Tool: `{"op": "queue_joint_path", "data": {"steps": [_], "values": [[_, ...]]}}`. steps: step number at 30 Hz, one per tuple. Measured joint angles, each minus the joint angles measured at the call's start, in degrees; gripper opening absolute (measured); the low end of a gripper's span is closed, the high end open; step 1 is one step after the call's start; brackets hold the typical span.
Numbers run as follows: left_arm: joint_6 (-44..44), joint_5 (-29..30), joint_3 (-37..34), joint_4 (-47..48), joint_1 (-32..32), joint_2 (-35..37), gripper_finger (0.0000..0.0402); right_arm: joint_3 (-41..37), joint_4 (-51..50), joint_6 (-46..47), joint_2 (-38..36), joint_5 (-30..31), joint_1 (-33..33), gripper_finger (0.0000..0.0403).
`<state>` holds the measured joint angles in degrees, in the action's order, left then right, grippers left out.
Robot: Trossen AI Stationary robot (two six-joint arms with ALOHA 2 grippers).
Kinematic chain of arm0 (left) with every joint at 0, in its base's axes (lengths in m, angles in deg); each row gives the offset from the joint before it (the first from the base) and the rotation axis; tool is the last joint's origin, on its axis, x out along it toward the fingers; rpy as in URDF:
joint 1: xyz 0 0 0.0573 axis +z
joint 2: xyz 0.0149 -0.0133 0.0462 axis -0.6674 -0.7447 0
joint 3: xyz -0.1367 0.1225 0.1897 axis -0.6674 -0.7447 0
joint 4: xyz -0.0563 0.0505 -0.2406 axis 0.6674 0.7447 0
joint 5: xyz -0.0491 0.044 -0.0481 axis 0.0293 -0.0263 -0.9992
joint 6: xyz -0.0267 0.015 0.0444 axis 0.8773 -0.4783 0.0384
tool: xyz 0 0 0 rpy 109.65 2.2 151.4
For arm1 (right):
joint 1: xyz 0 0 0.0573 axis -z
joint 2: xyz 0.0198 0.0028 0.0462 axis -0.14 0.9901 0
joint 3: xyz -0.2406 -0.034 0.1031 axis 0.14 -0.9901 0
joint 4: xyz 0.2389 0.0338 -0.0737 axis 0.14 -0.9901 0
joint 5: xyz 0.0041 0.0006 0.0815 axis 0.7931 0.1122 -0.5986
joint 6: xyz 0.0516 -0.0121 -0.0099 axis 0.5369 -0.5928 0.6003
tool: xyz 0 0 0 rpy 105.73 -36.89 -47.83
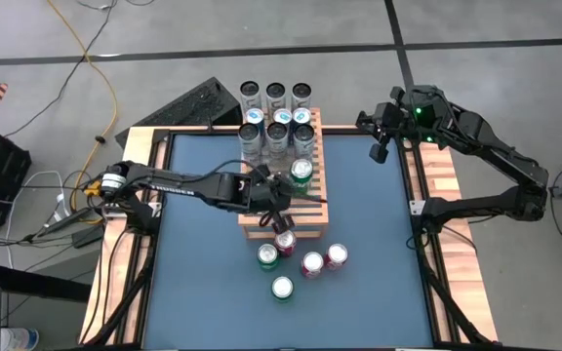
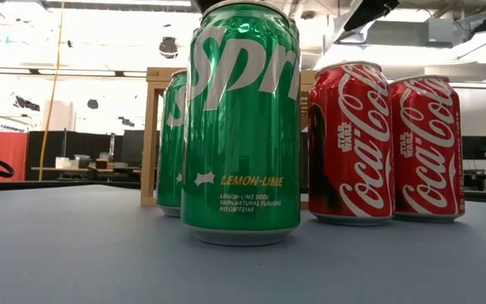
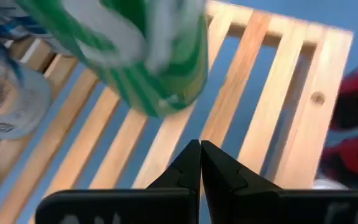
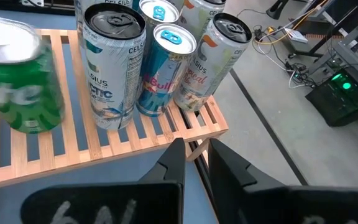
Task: Place canned beverage on shelf
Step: Put the bottom left green soda can on the shelf
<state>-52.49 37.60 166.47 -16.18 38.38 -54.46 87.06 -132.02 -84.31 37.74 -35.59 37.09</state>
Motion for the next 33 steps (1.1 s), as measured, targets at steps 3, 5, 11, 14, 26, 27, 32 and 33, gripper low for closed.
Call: {"op": "queue_joint_path", "data": {"steps": [3, 5, 11, 14, 26, 27, 32, 33], "values": [[1.1, 0.2, -1.3, -2.6, 0.1, 0.0, 0.0000, 0.0, 0.0, -0.1, 0.0, 0.0, 0.0, 0.0064], [1.3, 0.3, -1.7, -4.5, 0.2, 0.0, 0.0000, 0.0, 0.0, -0.7, 0.0, 0.0, 0.0, 0.0064], [0.8, 0.1, -2.4, -9.3, 0.3, 0.0, 0.0000, 0.0, -0.2, -0.7, 0.0, 0.0, 0.0, 0.0064], [0.9, 0.0, -2.4, -10.7, 0.8, -0.6, 0.0000, 0.0, -0.6, -0.8, 0.0, 0.0, 0.0, 0.0064], [1.5, -1.2, -2.4, -14.4, 1.0, -4.5, 0.0000, 0.0, -2.9, -0.9, 0.0, -0.1, 0.4, 0.0064], [1.2, -0.7, -2.4, -14.4, 1.0, -4.6, 0.0000, 0.0, -2.9, -1.0, 0.0, -0.1, 0.4, 0.0064], [0.6, 0.0, -2.4, -14.3, 1.4, -4.6, 0.0000, 0.0, -3.0, -0.9, 0.0, -0.1, 0.4, 0.0064], [0.7, 0.0, -2.4, -14.3, 1.6, -4.6, 0.0000, 0.0, -3.0, -0.9, 0.0, -0.1, 0.4, 0.0064]]}}
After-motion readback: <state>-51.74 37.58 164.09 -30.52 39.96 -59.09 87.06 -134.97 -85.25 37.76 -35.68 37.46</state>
